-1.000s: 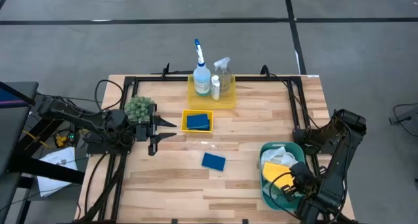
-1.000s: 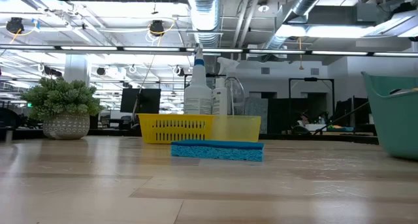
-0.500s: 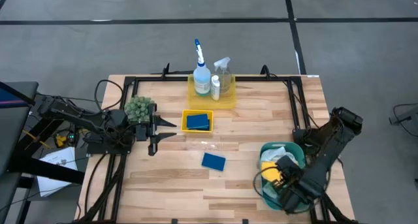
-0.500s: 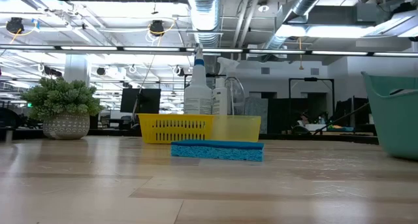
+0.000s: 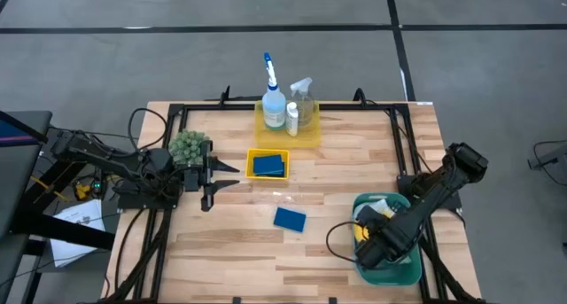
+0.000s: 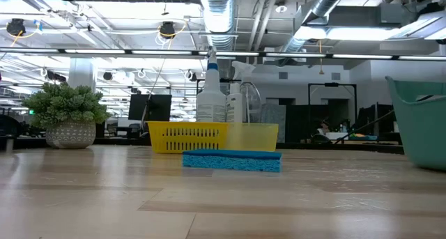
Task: Pick & Place Kitchen Items
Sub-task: Put the yellow cloth into the green bin
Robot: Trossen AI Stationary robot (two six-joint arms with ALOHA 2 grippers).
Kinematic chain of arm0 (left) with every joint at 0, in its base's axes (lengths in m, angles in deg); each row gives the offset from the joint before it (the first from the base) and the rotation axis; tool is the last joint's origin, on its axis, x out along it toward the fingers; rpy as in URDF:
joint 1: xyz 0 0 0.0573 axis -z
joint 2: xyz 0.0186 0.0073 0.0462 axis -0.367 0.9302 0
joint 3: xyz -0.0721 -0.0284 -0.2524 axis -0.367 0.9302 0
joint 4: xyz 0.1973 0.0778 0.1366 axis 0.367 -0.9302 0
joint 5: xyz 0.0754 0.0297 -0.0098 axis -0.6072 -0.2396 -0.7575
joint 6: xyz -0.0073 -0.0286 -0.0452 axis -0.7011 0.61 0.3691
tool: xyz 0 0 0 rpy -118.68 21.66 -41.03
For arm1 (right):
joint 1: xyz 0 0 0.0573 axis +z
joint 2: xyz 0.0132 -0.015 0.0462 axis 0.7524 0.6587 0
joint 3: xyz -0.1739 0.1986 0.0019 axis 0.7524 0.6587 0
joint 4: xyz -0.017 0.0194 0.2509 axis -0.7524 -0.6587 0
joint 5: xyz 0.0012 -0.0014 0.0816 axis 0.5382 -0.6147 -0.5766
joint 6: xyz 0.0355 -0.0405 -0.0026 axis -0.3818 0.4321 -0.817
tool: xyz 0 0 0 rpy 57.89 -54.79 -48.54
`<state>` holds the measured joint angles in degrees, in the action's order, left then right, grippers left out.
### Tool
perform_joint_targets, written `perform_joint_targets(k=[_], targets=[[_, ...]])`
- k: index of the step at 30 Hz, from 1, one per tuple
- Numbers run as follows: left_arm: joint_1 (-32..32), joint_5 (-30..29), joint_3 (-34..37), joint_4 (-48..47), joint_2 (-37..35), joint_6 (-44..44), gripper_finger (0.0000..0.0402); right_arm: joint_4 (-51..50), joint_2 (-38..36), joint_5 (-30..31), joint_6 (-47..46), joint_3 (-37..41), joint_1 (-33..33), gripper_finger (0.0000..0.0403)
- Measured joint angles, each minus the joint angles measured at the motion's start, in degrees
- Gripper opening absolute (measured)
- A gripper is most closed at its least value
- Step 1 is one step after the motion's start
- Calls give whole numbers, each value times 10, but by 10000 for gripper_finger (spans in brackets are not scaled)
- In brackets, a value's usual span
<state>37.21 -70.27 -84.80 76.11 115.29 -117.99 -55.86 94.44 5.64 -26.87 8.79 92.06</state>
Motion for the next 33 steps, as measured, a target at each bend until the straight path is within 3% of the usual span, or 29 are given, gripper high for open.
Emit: perform_joint_targets(k=[11,22,33], targets=[[0,0,0,0,0,0,121,18,0,36,74,0,1,0],[0,0,0,0,0,0,121,19,0,65,84,0,27,0],[0,0,0,0,0,0,121,71,0,64,139,0,15,0]])
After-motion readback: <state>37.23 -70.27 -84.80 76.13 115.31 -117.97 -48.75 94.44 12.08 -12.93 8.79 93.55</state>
